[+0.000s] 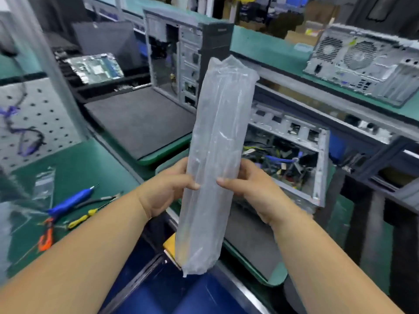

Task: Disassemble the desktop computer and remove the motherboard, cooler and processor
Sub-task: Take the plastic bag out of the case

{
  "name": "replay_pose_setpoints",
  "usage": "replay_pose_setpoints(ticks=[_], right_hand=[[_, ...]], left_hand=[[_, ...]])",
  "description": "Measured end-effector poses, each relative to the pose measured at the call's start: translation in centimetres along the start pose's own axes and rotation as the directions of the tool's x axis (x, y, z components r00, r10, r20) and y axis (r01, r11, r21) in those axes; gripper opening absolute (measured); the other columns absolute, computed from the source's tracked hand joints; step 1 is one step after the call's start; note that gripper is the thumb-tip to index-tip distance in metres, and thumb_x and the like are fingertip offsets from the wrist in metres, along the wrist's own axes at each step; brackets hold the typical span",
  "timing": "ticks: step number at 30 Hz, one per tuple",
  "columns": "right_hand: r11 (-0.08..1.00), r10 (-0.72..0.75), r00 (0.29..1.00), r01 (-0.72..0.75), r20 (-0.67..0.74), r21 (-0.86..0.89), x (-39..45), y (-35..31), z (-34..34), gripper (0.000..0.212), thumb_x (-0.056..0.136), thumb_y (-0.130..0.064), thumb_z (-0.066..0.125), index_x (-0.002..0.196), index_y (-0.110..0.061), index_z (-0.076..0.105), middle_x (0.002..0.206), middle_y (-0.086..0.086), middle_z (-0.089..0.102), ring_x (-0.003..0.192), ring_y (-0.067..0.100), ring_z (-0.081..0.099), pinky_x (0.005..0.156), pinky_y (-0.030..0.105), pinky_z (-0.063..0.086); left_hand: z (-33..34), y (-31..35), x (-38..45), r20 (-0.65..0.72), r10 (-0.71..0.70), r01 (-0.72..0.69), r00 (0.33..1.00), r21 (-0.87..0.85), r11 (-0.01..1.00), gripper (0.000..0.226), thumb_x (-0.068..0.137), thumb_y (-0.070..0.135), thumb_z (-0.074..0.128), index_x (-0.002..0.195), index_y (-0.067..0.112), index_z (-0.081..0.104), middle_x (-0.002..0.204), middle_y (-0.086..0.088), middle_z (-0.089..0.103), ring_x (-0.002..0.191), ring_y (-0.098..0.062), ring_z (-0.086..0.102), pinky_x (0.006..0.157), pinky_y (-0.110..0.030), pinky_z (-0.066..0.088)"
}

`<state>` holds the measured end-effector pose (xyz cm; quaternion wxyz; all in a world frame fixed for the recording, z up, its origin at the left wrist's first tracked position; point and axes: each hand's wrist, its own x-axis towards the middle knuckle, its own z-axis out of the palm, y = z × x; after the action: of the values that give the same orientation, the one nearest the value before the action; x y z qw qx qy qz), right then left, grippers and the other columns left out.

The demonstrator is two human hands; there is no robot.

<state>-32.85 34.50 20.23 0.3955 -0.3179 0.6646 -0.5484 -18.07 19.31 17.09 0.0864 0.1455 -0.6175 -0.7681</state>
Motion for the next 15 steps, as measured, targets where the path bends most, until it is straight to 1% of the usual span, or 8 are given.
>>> replay_pose_setpoints(ticks=[3,6,7,8,10,11,13,15], right_hand=[[0.997,-0.011,0.988,0.023,0.152,-0.076,1.2,0.8,3.9,0.057,0.081,-0.001,0.074,0.133,-0.009,0.052,0.126,0.005,0.066,0.116,0.019,0.063,0.099,0.040,0.051],[0.994,-0.016,0.954,0.048,0.298,-0.100,2.3,2.1,8.2,0.060,0.077,0.002,0.076,0.132,-0.007,0.053,0.126,0.009,0.065,0.120,0.024,0.060,0.102,0.047,0.047],[0.995,-0.002,0.947,0.036,0.321,-0.097,2.6,2.3,9.8,0.063,0.074,-0.002,0.078,0.132,-0.007,0.053,0.127,0.009,0.065,0.120,0.025,0.060,0.103,0.049,0.046],[0.996,0.013,0.940,0.020,0.342,-0.091,2.9,2.6,11.2,0.064,0.073,-0.007,0.078,0.132,-0.008,0.053,0.127,0.009,0.065,0.121,0.025,0.060,0.103,0.050,0.045],[0.997,0.022,0.911,0.009,0.412,-0.071,3.7,3.1,14.1,0.060,0.077,-0.008,0.075,0.133,-0.010,0.055,0.128,0.008,0.064,0.121,0.025,0.059,0.103,0.049,0.045],[0.998,0.028,0.897,-0.001,0.441,-0.061,4.1,3.1,15.4,0.056,0.080,-0.007,0.074,0.133,-0.012,0.056,0.129,0.007,0.064,0.121,0.025,0.060,0.103,0.048,0.045],[0.998,0.056,0.881,-0.032,0.469,-0.060,4.9,3.4,17.9,0.052,0.083,-0.005,0.074,0.131,-0.017,0.057,0.126,0.003,0.067,0.117,0.021,0.063,0.098,0.042,0.051],[0.993,0.091,0.879,-0.044,0.468,-0.112,5.7,3.8,20.3,0.057,0.078,-0.008,0.080,0.129,-0.022,0.057,0.122,-0.002,0.069,0.113,0.017,0.065,0.094,0.037,0.054]], left_hand=[[-3.5,-1.5,-3.0,0.001,-0.061,0.061,0.998,0.011,0.998,0.074,0.068,0.000,0.054,0.137,0.027,0.045,0.132,0.000,0.061,0.120,-0.019,0.058,0.096,-0.035,0.049],[-6.9,-2.8,-6.7,-0.047,-0.109,0.111,0.993,0.043,0.993,0.075,0.063,0.002,0.055,0.133,0.028,0.046,0.127,0.007,0.062,0.116,-0.011,0.059,0.086,-0.023,0.049],[-7.9,-3.1,-7.9,-0.065,-0.121,0.124,0.991,0.043,0.991,0.076,0.064,0.002,0.055,0.135,0.027,0.046,0.129,0.007,0.062,0.117,-0.012,0.058,0.087,-0.024,0.049],[-8.9,-3.4,-9.1,-0.090,-0.132,0.135,0.987,0.033,0.990,0.076,0.065,0.002,0.056,0.136,0.025,0.044,0.131,0.005,0.060,0.120,-0.013,0.057,0.092,-0.027,0.049],[-10.8,-3.9,-11.5,-0.169,-0.153,0.153,0.974,-0.010,0.988,0.075,0.068,0.004,0.059,0.138,0.024,0.042,0.134,0.003,0.058,0.122,-0.015,0.056,0.101,-0.033,0.045],[-11.8,-4.1,-12.6,-0.217,-0.165,0.161,0.962,-0.039,0.986,0.073,0.069,0.006,0.061,0.138,0.023,0.042,0.134,0.003,0.059,0.122,-0.014,0.056,0.101,-0.033,0.044],[-13.7,-4.5,-14.6,-0.284,-0.185,0.176,0.941,-0.057,0.983,0.070,0.071,0.009,0.069,0.136,0.022,0.044,0.131,0.003,0.061,0.120,-0.013,0.057,0.096,-0.029,0.046],[-15.5,-4.7,-16.6,-0.296,-0.209,0.213,0.932,-0.017,0.977,0.067,0.077,0.010,0.073,0.136,0.022,0.044,0.132,0.005,0.060,0.122,-0.010,0.056,0.094,-0.023,0.047]])
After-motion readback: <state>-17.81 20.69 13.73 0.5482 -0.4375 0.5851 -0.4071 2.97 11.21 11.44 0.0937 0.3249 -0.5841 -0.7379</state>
